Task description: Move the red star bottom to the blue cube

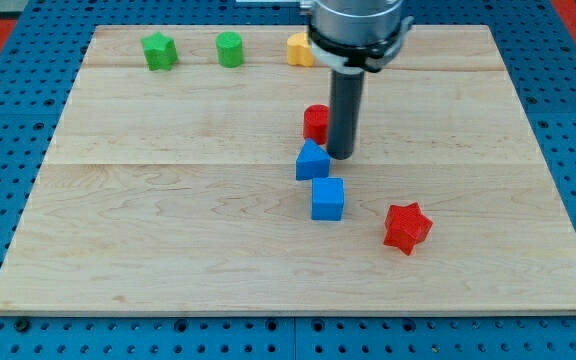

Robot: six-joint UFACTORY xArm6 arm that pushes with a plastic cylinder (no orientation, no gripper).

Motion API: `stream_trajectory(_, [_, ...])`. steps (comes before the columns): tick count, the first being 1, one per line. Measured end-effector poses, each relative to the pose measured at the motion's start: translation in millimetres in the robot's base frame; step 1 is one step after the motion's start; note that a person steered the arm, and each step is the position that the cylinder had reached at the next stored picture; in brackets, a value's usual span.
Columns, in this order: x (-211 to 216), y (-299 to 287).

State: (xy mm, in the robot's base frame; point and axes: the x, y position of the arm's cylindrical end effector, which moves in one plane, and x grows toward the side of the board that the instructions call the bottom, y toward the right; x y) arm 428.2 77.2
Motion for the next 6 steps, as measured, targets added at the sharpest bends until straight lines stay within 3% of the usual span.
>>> stream_trajectory(1, [11.4,94.4])
stream_trajectory(2, [69.4,110.4])
stream_trajectory(3, [97.3,76.2])
stream_trajectory(6, [106.9,-6.9])
